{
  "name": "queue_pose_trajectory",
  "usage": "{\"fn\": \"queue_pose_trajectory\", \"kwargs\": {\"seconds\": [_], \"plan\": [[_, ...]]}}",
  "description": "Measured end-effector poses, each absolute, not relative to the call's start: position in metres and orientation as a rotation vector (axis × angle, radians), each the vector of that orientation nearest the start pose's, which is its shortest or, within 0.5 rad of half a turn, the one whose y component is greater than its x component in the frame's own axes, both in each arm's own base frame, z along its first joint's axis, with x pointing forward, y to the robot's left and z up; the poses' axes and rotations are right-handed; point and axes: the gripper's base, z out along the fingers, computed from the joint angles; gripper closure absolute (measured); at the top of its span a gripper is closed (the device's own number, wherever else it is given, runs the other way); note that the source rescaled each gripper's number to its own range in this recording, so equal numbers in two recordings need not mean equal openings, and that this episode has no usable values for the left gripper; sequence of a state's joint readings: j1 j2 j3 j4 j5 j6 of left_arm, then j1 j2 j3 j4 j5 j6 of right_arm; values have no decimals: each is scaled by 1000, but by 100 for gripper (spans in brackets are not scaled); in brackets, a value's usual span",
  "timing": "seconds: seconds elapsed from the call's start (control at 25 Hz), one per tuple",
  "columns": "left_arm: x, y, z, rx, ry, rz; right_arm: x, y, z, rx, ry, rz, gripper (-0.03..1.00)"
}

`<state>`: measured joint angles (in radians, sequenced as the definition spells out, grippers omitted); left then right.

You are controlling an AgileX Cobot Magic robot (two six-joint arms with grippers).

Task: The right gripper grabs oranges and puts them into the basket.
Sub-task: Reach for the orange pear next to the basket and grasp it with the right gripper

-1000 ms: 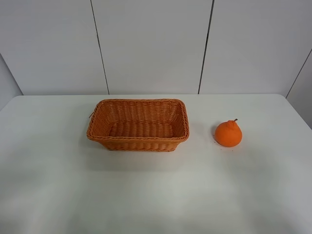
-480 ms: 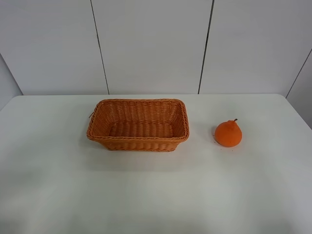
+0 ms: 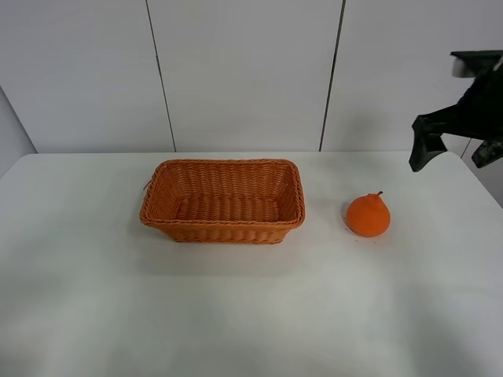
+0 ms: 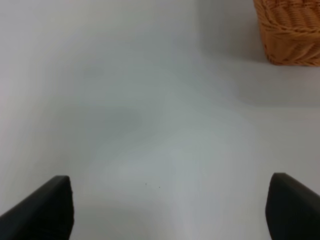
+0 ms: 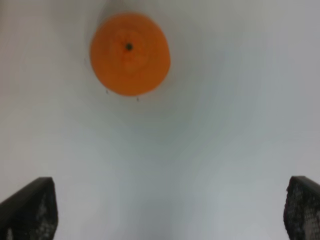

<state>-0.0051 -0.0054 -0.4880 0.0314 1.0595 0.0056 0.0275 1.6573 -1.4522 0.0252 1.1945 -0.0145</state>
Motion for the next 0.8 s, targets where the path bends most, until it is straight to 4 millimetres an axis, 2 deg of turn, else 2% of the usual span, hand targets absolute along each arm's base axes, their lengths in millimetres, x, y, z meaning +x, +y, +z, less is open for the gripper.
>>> {"fn": "queue_pose_trajectory", "kwargs": {"seconds": [0.12,0.24,0.44,0.8], "plan": [[-4,3,274,10,2050,38,378,16,278,-64,2939,53,-3],[-4,3,274,10,2050,38,400,29,259,-121,2969,63,-3],[-4,3,274,10,2050,38,414,49,225,-186,3042,92,-3],[-4,3,274,10,2050,38,430,51,169,-178,3102,94,-3]]}}
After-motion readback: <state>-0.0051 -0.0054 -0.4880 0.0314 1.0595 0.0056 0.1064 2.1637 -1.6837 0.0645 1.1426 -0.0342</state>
